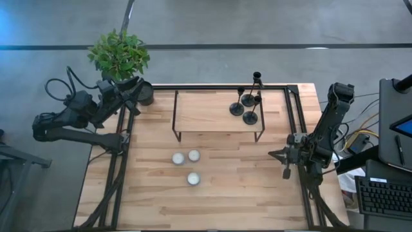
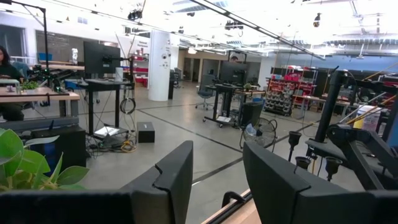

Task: Pick & Place candle stick holders
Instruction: Put the pink scented candle on the shelf

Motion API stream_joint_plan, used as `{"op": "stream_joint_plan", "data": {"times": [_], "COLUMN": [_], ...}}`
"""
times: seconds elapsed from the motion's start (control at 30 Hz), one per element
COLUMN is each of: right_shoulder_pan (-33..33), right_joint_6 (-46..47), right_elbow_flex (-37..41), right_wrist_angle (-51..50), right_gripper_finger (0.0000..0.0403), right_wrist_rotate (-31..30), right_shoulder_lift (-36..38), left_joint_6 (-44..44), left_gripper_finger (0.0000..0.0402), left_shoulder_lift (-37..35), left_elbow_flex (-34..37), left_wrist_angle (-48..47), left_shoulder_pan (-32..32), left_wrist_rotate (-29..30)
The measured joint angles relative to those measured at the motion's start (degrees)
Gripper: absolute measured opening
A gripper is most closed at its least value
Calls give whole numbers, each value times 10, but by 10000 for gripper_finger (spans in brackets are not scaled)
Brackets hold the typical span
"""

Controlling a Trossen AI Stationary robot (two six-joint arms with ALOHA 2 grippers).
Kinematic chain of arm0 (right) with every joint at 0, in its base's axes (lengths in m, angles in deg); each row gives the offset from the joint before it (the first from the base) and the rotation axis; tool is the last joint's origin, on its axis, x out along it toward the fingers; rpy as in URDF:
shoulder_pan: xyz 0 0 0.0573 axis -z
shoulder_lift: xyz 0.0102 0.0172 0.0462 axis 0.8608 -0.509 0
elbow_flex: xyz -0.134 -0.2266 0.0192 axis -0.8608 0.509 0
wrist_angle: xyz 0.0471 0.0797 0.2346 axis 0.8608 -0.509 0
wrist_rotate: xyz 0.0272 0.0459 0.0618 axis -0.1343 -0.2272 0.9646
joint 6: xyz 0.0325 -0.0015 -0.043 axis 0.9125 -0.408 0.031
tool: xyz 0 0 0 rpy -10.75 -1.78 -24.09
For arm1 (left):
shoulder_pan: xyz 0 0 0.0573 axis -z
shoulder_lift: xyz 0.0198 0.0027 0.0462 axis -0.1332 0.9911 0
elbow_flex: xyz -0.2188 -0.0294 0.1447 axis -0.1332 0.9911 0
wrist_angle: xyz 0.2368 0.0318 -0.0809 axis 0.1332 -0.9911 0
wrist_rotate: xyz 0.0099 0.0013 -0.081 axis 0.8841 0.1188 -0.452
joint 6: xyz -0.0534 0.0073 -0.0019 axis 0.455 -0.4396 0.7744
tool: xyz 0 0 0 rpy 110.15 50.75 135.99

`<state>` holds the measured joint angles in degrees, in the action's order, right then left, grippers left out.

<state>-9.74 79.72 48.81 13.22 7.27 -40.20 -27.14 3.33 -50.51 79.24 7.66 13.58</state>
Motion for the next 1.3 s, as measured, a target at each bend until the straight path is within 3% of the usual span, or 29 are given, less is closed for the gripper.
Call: {"op": "stream_joint_plan", "data": {"times": [0.73,1.03,1.13,1.23,1.3], "right_shoulder_pan": [0,0,0,0,0], "right_joint_6": [0,0,0,0,0], "right_elbow_flex": [1,0,0,0,0], "right_wrist_angle": [0,0,0,0,0], "right_gripper_finger": [8,8,8,8,8], "right_wrist_rotate": [0,0,0,0,0], "right_shoulder_lift": [0,0,0,0,0], "left_joint_6": [18,-55,-33,-24,-27], "left_gripper_finger": [149,149,149,149,149], "left_shoulder_lift": [6,124,165,194,218], "left_elbow_flex": [0,41,51,42,41], "left_wrist_angle": [10,97,110,180,215], "left_shoulder_pan": [0,-19,-17,-20,-20], "left_wrist_rotate": [0,-9,-28,-77,-72]}}
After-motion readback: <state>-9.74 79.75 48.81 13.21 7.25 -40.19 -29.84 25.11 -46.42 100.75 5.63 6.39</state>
